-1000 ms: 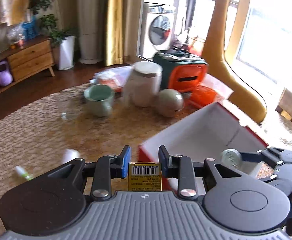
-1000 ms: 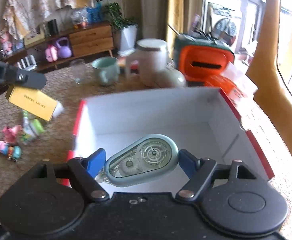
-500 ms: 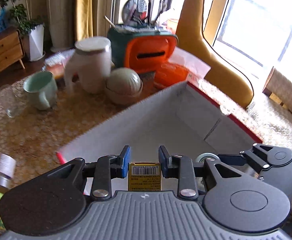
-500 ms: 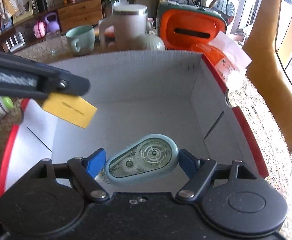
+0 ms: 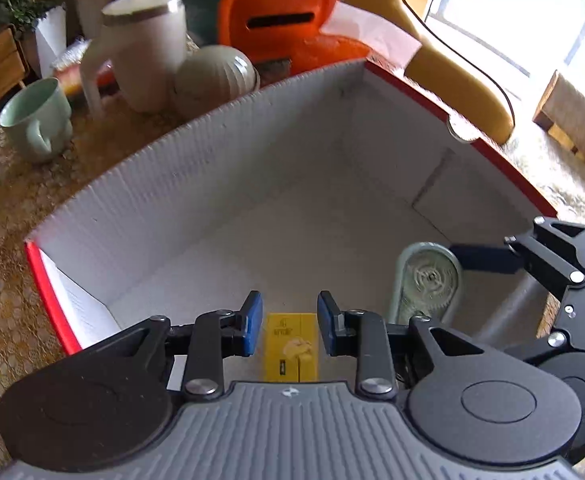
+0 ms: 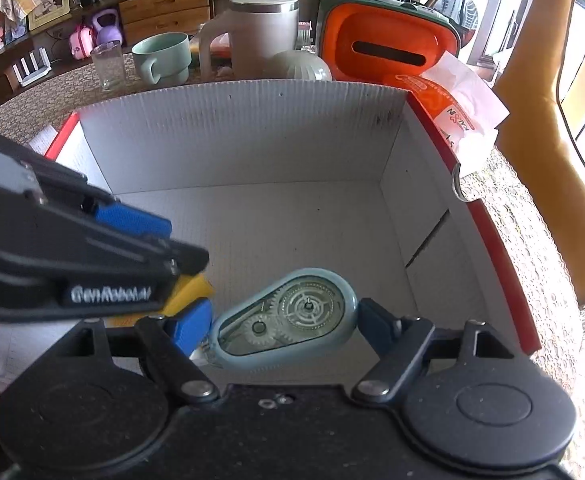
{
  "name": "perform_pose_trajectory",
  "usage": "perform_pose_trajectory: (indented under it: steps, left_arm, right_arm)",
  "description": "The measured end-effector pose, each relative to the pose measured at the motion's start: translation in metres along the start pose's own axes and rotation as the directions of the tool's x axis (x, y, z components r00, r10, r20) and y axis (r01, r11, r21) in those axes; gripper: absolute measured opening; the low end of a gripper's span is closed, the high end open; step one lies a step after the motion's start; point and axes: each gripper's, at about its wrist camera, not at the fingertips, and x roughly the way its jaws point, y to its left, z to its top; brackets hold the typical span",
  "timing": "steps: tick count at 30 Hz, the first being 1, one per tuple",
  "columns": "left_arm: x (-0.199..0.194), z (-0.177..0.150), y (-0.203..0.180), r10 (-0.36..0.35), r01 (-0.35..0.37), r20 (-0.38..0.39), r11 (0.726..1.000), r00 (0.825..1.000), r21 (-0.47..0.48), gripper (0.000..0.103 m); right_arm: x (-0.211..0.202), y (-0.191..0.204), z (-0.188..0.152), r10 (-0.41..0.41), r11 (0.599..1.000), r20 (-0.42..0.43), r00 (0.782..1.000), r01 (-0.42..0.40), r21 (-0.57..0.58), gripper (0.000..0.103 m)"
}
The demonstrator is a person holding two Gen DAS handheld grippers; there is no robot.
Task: Organize rigid objects
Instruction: 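Carry the yellow box and tape roller into the red box and release both, then withdraw both open tools from the red box back to the item cluster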
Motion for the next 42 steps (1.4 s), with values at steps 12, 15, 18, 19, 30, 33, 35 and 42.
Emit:
perform_pose_trajectory:
  steps: [12,15,18,19,30,33,35,42]
  left_arm:
    - [-0.020,-0.008,0.000,0.012,-0.012,0.012,1.000,1.000,0.005,0.029]
    - [-0.030,-0.011,0.003,0.013,-0.013,0.032,1.000,0.999,0.000,0.029]
    - [-0.043,-0.015,0.005,0.021,-0.021,0.057,1.000,0.998,-0.007,0.029]
    - [-0.048,-0.016,0.006,0.022,-0.022,0.069,1.000,0.997,-0.008,0.029]
    - [-0.099,-0.044,0.026,0.040,-0.033,0.163,0.998,0.986,-0.047,0.030]
    - [-0.114,-0.053,0.033,0.053,-0.045,0.188,0.998,0.981,-0.045,0.030]
    - [-0.124,-0.059,0.038,0.059,-0.050,0.204,0.998,0.977,-0.049,0.030]
    - [-0.159,-0.086,0.056,0.085,-0.074,0.246,0.996,0.965,-0.057,0.030]
  right_arm:
    - [-0.009,0.002,-0.003,0.002,1.000,0.017,1.000,-0.003,0.010,0.086]
    - [-0.016,0.003,-0.003,0.007,1.000,0.030,1.000,-0.007,0.022,0.087]
    - [-0.025,0.006,-0.003,0.008,1.000,0.049,0.999,-0.009,0.026,0.089]
    - [-0.028,0.007,-0.003,0.007,1.000,0.056,0.998,-0.009,0.024,0.090]
    - [-0.065,0.032,-0.006,0.036,0.998,0.153,0.988,-0.044,0.050,0.092]
    - [-0.074,0.040,-0.007,0.043,0.996,0.179,0.983,-0.056,0.064,0.092]
    - [-0.080,0.047,-0.008,0.047,0.996,0.195,0.980,-0.061,0.065,0.093]
    - [-0.102,0.077,-0.014,0.089,0.993,0.253,0.963,-0.104,0.049,0.095]
